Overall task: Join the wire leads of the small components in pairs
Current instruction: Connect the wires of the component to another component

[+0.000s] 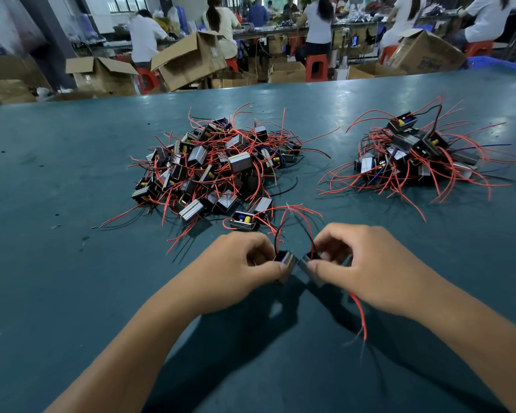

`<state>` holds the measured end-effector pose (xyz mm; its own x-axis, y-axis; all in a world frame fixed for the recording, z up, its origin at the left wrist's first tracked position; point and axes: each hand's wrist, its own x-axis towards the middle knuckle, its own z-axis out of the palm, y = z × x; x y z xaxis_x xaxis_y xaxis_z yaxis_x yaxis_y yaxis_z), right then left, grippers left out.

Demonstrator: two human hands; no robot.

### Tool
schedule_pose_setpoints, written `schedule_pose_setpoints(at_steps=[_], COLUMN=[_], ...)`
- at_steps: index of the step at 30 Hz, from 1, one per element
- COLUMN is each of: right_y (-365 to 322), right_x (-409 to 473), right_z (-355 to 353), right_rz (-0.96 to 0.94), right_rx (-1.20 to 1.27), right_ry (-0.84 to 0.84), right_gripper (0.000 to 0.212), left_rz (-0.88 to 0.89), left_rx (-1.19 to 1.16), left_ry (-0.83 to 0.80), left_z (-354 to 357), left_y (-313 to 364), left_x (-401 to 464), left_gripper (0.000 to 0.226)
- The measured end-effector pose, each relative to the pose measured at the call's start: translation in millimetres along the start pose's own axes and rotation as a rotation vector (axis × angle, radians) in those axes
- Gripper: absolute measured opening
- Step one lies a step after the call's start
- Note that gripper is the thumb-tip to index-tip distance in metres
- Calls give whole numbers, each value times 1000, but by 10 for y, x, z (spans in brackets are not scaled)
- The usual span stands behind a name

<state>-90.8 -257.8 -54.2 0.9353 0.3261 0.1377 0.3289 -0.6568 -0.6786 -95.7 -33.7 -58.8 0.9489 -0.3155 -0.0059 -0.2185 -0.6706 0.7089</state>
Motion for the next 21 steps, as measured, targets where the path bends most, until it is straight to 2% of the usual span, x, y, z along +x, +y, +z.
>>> schedule_pose_setpoints(at_steps=[3,8,11,16,21], right_y=[6,-4,-23,-58,-65], right_x=[28,40,27,7,-23], right_z=[15,75,91,97,62], right_rz=[112,212,237,237,132], right_rx=[299,660,860,856,631], right_ry=[35,40,3,28,-21], right_gripper=[12,13,8,7,9], left_rz=[-40,-59,-52,-25,39], left_rx=[-266,-523,-590,-597,-517], left_ry=[46,53,45,51,99], left_z=[1,45,57,82,135], left_y=[25,55,65,68,51], left_x=[-5,-4,-6,-1,3], left_gripper=[14,15,23,35,32])
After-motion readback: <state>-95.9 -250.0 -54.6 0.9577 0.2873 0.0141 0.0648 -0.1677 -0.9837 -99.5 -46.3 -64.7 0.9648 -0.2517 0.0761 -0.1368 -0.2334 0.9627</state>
